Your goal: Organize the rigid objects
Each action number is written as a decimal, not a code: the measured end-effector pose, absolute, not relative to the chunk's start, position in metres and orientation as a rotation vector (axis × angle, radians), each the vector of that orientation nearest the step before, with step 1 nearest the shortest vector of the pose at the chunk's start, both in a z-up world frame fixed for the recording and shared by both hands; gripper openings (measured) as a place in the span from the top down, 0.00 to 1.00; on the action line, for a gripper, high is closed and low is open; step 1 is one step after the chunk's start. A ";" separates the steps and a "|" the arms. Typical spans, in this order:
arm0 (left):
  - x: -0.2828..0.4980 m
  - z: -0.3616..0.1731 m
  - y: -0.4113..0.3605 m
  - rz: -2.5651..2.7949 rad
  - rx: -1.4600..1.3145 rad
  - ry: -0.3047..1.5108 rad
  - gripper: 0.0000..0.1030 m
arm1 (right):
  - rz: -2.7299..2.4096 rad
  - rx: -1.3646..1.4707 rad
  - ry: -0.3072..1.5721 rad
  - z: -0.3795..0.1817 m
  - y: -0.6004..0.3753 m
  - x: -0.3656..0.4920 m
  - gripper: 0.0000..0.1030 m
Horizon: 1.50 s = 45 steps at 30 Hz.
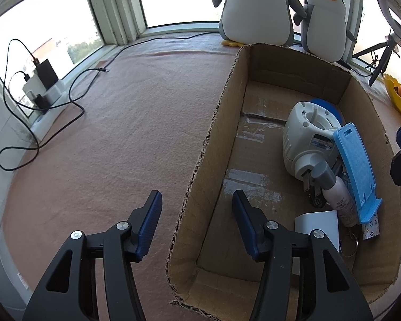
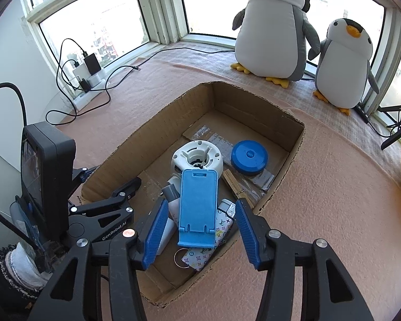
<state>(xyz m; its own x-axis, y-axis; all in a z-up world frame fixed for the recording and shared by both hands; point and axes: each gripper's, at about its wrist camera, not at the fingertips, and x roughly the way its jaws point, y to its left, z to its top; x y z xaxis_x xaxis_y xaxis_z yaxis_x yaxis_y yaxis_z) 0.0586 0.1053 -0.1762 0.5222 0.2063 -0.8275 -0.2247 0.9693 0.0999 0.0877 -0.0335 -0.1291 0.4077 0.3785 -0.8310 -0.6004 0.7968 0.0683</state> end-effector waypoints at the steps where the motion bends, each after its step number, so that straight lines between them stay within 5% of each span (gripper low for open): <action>1: 0.058 -0.176 0.106 0.256 -0.022 0.987 0.37 | 0.619 -0.257 0.964 -0.128 -0.035 0.086 0.44; 45: -0.010 -0.030 0.054 0.171 0.019 0.727 0.21 | 0.308 -0.112 0.715 -0.035 -0.127 0.012 0.27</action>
